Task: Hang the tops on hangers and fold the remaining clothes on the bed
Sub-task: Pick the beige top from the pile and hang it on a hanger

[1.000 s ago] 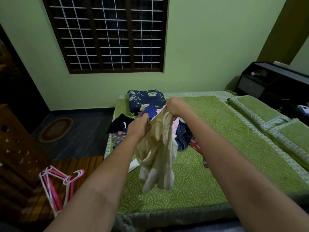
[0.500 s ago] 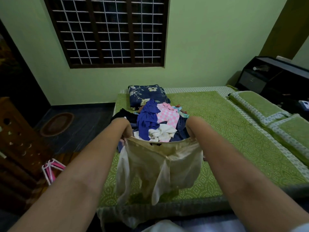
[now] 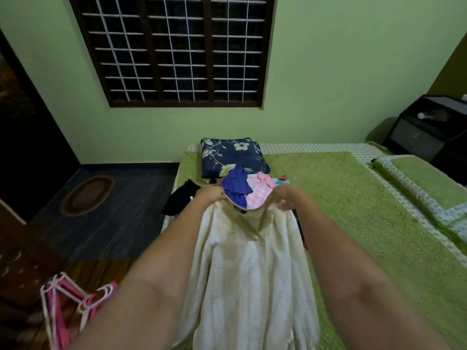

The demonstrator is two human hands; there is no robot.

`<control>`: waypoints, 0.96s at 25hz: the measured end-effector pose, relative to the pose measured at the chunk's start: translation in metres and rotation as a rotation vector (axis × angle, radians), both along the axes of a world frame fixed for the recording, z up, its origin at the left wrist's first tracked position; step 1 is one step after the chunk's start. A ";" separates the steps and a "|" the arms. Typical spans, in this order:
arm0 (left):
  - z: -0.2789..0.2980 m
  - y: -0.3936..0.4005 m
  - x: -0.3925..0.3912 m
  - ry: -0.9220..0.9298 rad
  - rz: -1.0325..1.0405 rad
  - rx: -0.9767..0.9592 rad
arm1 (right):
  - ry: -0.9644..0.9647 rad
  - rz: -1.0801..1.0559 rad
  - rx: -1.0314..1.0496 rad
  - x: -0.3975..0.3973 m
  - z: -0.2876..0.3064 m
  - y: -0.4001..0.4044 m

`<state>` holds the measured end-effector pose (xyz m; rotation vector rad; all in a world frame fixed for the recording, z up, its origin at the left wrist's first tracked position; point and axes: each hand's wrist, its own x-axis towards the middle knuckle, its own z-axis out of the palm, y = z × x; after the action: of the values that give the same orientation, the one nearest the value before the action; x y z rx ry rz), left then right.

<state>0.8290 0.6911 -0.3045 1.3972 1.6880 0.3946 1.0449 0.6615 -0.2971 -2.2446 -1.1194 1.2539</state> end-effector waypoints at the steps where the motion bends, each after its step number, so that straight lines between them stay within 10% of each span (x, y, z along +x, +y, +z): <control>1: -0.011 0.010 0.006 -0.069 0.007 0.037 | 0.123 -0.085 0.080 -0.001 -0.013 0.014; 8: -0.104 0.058 -0.080 -0.012 0.157 -0.056 | 0.221 -0.078 -0.032 -0.058 -0.091 0.099; 16: -0.194 -0.074 -0.361 0.213 0.674 -0.208 | 0.092 0.780 -0.241 -0.361 -0.224 0.101; 24: -0.343 -0.074 -0.519 0.435 0.629 -0.424 | -0.112 0.846 -0.159 -0.566 -0.395 0.073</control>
<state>0.3101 0.6168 -0.6473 0.6442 2.3961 0.0529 0.4788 0.7346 -0.6919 -2.0012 -2.2190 1.5429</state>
